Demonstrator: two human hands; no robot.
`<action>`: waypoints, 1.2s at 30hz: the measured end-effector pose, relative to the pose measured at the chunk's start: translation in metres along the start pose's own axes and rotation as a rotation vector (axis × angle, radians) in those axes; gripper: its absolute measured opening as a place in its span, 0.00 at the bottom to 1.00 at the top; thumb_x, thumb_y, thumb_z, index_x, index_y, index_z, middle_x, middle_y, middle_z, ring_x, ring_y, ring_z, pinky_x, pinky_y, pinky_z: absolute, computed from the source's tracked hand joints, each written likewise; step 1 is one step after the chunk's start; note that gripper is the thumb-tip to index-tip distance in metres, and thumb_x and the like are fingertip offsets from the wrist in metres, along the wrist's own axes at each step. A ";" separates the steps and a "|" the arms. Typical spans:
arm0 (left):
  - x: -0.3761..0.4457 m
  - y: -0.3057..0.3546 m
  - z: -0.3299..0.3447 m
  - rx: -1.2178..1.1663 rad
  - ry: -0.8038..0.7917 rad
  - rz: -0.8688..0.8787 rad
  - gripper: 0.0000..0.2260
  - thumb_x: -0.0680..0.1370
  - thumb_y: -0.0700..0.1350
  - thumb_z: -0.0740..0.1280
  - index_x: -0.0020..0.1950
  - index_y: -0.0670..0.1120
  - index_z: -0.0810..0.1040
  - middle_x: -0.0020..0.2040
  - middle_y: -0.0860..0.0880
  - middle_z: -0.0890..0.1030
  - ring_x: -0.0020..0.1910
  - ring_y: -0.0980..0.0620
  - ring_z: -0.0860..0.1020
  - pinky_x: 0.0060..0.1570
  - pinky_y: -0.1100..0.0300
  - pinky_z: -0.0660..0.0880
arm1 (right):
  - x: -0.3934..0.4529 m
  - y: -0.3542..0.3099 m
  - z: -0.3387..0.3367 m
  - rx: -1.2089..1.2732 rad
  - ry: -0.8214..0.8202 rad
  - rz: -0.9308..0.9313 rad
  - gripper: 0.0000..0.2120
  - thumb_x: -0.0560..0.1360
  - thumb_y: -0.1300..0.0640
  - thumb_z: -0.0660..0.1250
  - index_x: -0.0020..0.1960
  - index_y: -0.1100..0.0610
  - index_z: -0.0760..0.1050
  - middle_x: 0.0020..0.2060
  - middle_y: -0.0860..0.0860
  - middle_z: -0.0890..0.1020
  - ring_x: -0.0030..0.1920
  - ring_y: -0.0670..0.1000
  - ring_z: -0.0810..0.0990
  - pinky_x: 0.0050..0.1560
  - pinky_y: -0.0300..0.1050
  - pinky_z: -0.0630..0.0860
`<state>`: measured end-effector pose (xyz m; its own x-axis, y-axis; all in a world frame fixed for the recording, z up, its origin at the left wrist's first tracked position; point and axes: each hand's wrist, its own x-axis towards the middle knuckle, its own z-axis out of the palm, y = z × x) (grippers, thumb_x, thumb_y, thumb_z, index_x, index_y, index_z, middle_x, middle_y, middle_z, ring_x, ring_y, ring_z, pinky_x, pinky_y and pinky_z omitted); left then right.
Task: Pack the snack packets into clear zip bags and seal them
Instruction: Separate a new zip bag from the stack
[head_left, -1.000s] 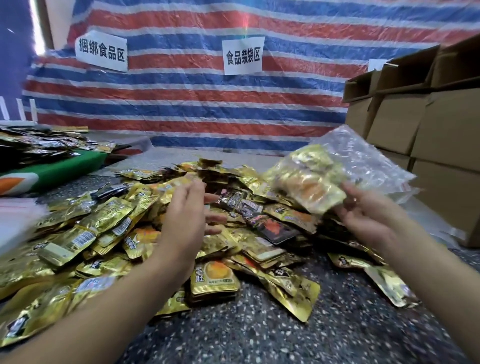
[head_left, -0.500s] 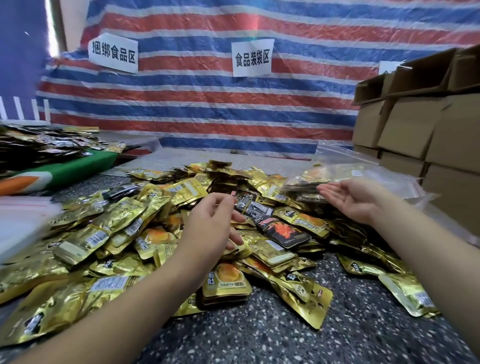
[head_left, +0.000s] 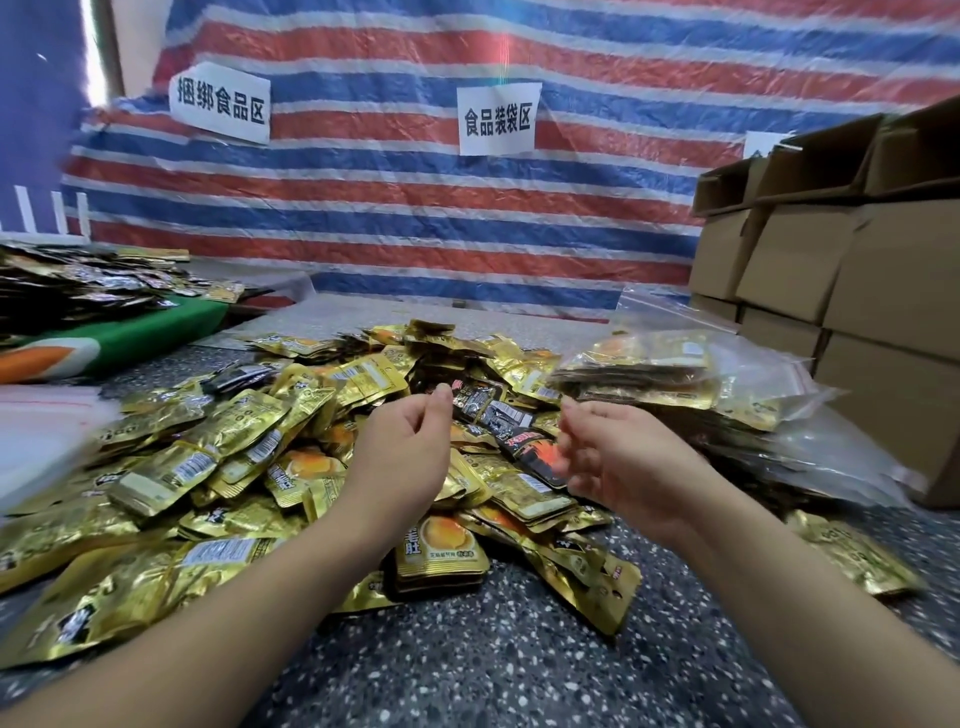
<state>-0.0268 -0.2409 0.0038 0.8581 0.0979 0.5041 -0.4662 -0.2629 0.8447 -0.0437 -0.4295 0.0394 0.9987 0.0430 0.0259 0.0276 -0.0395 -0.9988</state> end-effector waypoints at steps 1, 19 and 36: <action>0.001 -0.002 0.000 0.030 0.001 0.024 0.21 0.84 0.50 0.57 0.32 0.44 0.65 0.24 0.56 0.65 0.22 0.58 0.61 0.23 0.68 0.60 | -0.003 0.003 0.005 -0.014 0.021 0.007 0.18 0.84 0.50 0.58 0.38 0.58 0.70 0.24 0.50 0.73 0.25 0.47 0.76 0.25 0.38 0.70; 0.072 -0.030 -0.147 1.086 0.247 -0.148 0.12 0.82 0.47 0.61 0.55 0.38 0.78 0.53 0.36 0.80 0.51 0.37 0.77 0.46 0.49 0.72 | -0.014 0.036 0.023 -0.261 -0.144 -0.263 0.12 0.82 0.56 0.62 0.42 0.59 0.76 0.27 0.50 0.78 0.24 0.49 0.76 0.24 0.38 0.70; 0.039 -0.098 -0.253 1.380 0.069 -0.491 0.08 0.78 0.44 0.67 0.42 0.40 0.79 0.39 0.45 0.79 0.44 0.43 0.77 0.42 0.56 0.75 | -0.016 0.041 0.025 -0.372 -0.050 -0.263 0.19 0.83 0.51 0.61 0.35 0.59 0.73 0.21 0.50 0.75 0.21 0.51 0.76 0.23 0.40 0.71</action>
<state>-0.0022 0.0315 -0.0138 0.8360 0.4810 0.2642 0.4688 -0.8762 0.1116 -0.0591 -0.4073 -0.0031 0.9528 0.1471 0.2655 0.3022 -0.3759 -0.8760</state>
